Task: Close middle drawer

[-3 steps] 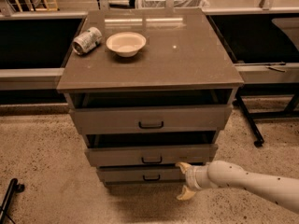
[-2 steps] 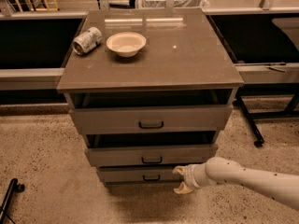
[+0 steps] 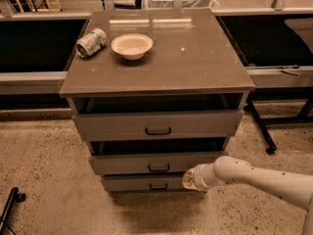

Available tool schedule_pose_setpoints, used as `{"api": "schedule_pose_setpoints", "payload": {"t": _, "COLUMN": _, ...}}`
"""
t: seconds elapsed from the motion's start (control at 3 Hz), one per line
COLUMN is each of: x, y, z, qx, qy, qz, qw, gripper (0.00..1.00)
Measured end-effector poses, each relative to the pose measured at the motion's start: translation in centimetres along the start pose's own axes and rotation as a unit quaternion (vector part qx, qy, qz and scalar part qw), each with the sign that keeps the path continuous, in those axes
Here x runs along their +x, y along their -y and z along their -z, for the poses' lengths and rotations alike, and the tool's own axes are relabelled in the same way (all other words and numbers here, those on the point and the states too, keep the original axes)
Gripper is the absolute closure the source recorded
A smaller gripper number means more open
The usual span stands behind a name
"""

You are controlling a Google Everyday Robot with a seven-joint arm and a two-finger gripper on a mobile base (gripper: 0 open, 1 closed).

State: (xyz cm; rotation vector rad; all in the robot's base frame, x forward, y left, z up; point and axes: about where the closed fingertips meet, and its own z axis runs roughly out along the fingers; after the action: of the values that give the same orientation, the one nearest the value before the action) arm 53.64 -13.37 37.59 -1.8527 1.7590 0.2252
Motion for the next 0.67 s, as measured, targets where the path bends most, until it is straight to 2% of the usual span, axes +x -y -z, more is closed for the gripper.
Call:
{"api": "schedule_pose_setpoints", "payload": {"t": 0.33, "x": 0.4, "y": 1.6, "z": 0.5, "qx": 0.021, "qy": -0.004, "qz": -0.003, "qw": 0.9998, "gripper": 0.46}}
{"api": "schedule_pose_setpoints", "payload": {"t": 0.67, "x": 0.5, "y": 2.7, "z": 1.0, "qx": 0.038, "qy": -0.005, "qz": 0.006, "qw": 0.9992, "gripper": 0.22}}
